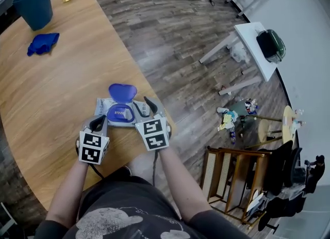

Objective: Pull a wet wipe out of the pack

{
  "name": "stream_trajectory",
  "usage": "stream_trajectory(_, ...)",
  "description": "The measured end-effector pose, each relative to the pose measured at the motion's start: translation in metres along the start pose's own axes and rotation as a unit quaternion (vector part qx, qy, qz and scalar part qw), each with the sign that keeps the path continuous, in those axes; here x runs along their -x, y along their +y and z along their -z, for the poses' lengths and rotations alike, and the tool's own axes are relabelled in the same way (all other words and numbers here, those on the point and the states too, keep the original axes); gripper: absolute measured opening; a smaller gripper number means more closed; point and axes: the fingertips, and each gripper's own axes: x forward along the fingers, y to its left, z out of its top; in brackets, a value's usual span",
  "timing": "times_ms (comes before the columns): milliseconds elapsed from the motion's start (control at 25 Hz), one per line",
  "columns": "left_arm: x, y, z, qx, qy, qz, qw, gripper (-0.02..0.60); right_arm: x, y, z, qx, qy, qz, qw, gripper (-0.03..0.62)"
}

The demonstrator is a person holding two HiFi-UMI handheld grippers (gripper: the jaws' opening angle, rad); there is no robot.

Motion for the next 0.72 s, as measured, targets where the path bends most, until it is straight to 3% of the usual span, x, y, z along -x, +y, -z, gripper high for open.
stream_trajectory(40,0.002,-0.004,-0.004,-0.017,-0.010,0.005,0.9998,0.026,0.005,0.001,0.002,-0.004,-0.001,0.000,1.000,0.163)
stream_trajectory(120,0.002,-0.019,-0.008,-0.053,-0.016,0.028,0.9981,0.147,0.012,0.004,0.009,-0.009,0.002,-0.001,1.000,0.150)
stream_trajectory(280,-0.008,-0.042,-0.014,-0.120,-0.025,0.027,0.9921,0.223,0.024,0.010,0.021,-0.020,0.007,-0.002,1.000,0.150)
stream_trajectory(360,-0.014,-0.047,-0.018,-0.131,-0.028,0.014,0.9909,0.250,0.031,0.014,0.027,-0.022,0.010,-0.003,1.000,0.150)
stream_trajectory(600,-0.034,-0.047,-0.025,-0.109,-0.013,-0.019,0.9938,0.223,0.042,0.023,0.036,-0.020,0.012,-0.010,1.000,0.150)
stream_trajectory(720,-0.031,-0.041,-0.032,-0.099,-0.027,-0.041,0.9939,0.102,0.044,0.026,0.038,-0.023,0.011,-0.015,1.000,0.150)
